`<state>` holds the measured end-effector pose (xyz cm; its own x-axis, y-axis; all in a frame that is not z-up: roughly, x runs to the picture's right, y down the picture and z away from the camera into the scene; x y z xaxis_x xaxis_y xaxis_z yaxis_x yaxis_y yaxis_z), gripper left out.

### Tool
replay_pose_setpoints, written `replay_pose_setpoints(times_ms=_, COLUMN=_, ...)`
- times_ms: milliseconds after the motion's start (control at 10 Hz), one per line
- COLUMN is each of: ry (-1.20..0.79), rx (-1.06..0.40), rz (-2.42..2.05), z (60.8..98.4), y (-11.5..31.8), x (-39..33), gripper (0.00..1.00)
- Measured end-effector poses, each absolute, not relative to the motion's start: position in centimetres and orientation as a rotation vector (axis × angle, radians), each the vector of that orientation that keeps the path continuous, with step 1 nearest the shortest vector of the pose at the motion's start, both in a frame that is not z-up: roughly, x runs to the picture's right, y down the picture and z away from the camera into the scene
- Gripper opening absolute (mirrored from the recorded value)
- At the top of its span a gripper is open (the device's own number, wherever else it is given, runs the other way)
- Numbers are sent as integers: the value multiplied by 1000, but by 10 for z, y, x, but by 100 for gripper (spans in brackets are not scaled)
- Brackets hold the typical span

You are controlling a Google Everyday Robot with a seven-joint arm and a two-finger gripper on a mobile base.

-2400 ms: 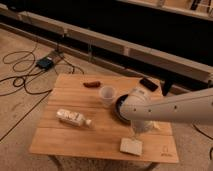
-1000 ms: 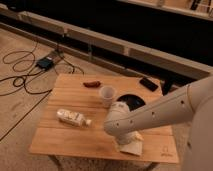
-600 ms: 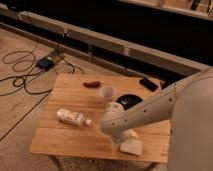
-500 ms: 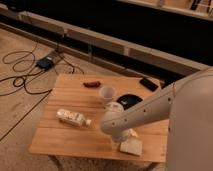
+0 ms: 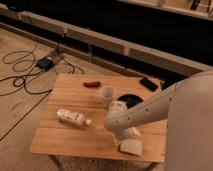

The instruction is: Place the white sponge in the ceramic bowl

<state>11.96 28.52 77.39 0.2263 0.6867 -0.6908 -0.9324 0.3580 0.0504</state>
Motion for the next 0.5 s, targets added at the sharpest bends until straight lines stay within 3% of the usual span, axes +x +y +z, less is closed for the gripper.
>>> replay_pose_setpoints(times_ms=300, ry=713, rx=-420, rz=1168, z=779, y=290, x=125, gripper=78)
replay_pose_setpoints(times_ms=500, ry=723, rx=-426, rz=1172, z=782, y=293, x=127, gripper=59)
